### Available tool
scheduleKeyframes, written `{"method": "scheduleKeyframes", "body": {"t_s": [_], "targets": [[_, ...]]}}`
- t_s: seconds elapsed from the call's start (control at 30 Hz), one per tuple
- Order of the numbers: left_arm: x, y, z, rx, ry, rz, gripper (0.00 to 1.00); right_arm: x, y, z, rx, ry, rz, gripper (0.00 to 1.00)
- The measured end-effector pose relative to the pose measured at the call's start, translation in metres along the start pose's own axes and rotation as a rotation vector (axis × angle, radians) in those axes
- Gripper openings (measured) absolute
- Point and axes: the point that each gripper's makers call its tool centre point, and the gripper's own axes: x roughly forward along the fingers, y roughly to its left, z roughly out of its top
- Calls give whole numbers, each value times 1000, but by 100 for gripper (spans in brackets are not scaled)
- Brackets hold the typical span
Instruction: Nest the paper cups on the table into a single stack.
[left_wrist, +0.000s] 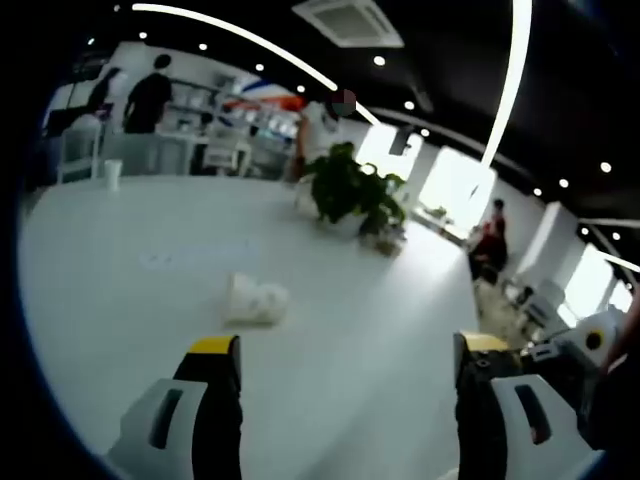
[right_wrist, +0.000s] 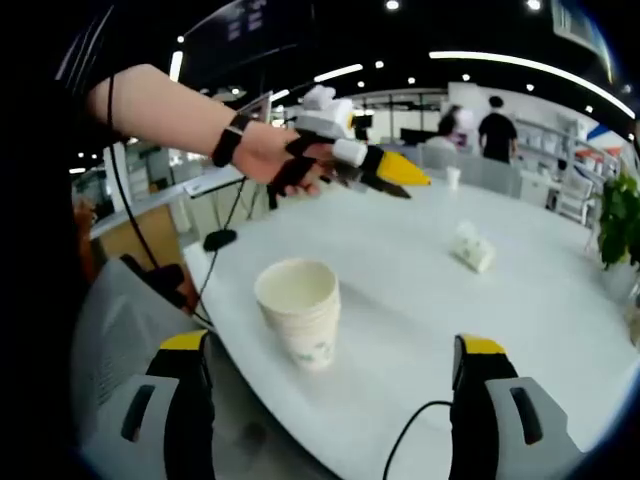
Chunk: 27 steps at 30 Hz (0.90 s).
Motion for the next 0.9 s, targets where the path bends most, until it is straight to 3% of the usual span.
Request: {"method": "scheduleKeyframes", "body": {"t_s": [0.4,0.7,0.9], "targets": [[37,53,-8,-59,2,1,85,1,-21,3,2,10,-20,96],[63,67,-19,-36,28,-30,83,11,-24,-1,13,24,-12,95],[75,73,-14,-42,9,-40,82,14,-21,-7,29,41,-1,95]]}}
